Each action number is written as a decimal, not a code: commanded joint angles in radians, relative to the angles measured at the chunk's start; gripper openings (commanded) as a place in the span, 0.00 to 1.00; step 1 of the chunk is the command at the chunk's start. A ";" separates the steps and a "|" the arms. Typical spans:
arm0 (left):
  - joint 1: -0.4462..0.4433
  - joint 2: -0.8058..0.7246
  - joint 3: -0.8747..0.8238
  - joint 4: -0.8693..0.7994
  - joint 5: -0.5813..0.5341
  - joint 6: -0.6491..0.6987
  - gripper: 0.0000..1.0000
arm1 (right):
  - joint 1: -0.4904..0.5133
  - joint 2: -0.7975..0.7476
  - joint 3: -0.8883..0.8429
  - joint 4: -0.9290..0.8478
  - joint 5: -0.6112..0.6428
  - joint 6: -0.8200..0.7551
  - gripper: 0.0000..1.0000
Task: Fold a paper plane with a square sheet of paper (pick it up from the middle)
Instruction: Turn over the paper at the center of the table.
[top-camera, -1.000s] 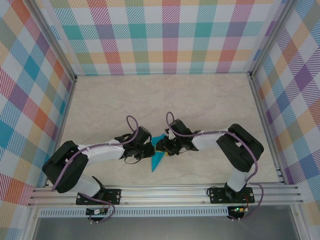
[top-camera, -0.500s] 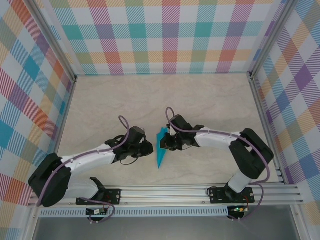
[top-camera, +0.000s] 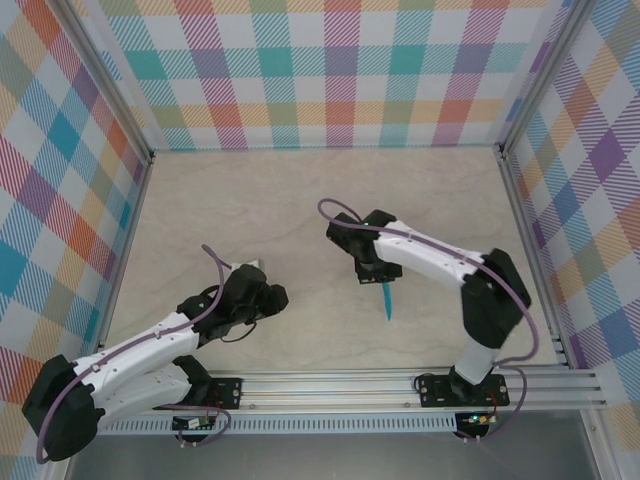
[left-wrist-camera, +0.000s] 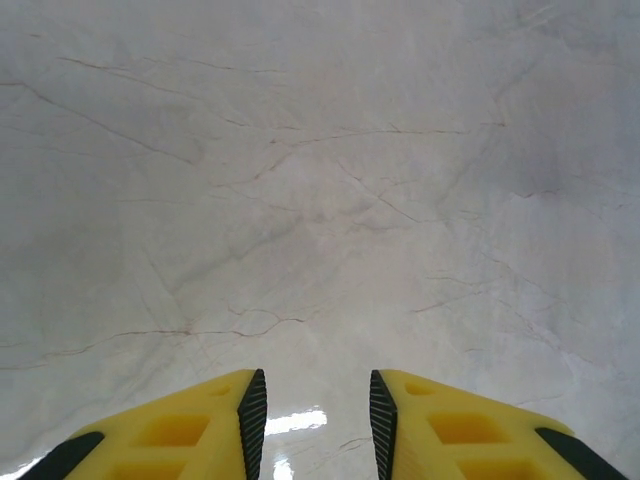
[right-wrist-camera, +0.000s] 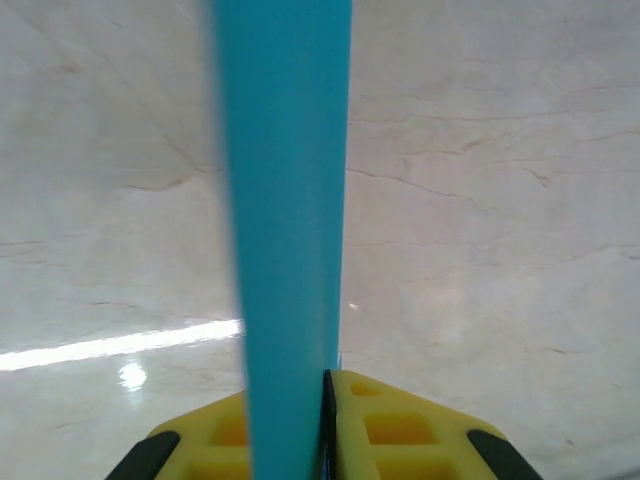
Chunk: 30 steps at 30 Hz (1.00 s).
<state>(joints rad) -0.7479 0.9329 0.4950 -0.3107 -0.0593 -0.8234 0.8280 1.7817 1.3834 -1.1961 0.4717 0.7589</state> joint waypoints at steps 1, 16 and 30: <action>0.013 -0.039 -0.006 -0.052 -0.049 -0.017 0.36 | 0.055 0.167 0.096 -0.158 0.058 0.035 0.13; 0.021 -0.094 -0.016 -0.083 -0.027 -0.012 0.42 | 0.167 0.186 0.177 0.301 -0.432 -0.076 0.66; 0.023 0.038 0.005 0.024 0.096 -0.006 0.45 | -0.084 -0.406 -0.562 0.951 -0.869 -0.009 0.26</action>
<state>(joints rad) -0.7376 0.9424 0.4942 -0.3267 -0.0135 -0.8295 0.7570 1.4010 0.8902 -0.4301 -0.2226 0.7322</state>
